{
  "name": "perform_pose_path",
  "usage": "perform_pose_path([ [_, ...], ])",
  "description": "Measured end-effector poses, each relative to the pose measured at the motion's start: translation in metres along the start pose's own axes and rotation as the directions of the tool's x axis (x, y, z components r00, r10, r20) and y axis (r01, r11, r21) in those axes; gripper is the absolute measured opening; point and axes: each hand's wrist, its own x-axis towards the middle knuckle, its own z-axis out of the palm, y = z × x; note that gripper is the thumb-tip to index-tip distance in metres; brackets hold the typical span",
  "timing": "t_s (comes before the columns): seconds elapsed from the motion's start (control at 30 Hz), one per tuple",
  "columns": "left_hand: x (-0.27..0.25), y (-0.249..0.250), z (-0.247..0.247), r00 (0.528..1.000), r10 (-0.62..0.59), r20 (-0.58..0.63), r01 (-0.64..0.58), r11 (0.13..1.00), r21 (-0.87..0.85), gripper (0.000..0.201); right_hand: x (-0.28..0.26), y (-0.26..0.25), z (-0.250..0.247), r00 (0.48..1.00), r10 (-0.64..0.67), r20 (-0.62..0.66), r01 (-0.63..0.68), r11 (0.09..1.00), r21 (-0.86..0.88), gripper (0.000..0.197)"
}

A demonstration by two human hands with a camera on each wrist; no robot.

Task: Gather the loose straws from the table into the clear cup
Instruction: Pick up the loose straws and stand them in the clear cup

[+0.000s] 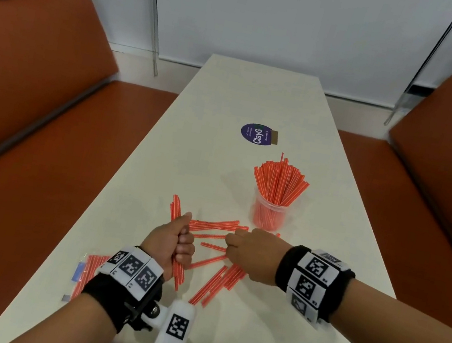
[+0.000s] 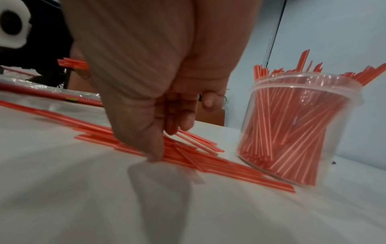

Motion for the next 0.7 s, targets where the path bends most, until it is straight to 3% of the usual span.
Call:
perform_pose_path([
  [0.23, 0.0, -0.003, -0.008, 1.0, 0.002, -0.023, -0.003, 1.0, -0.029, 0.046, 0.0, -0.005, 0.007, 0.985, 0.12, 0.121, -0.135, 0.984, 0.121, 0.032],
  [0.43, 0.0, -0.009, -0.003, 0.999, 0.049, -0.015, -0.049, 0.998, -0.029, 0.044, -0.006, -0.004, 0.013, 0.973, 0.213, 0.089, -0.228, 0.945, 0.236, 0.032],
  [0.5, 0.0, -0.009, 0.0, 0.996, 0.09, -0.022, -0.091, 0.995, -0.033, 0.044, -0.007, 0.002, 0.006, 0.959, 0.281, 0.045, -0.278, 0.893, 0.354, 0.03],
  [0.57, 0.001, -0.009, 0.004, 0.989, 0.143, -0.032, -0.143, 0.99, -0.018, 0.042, -0.009, 0.009, -0.006, 0.93, 0.368, -0.012, -0.302, 0.78, 0.548, 0.018],
  [0.7, 0.006, -0.013, 0.025, 0.962, 0.273, 0.008, -0.272, 0.953, 0.133, 0.038, -0.007, 0.023, -0.035, 0.899, 0.436, -0.024, -0.255, 0.57, 0.781, 0.024],
])
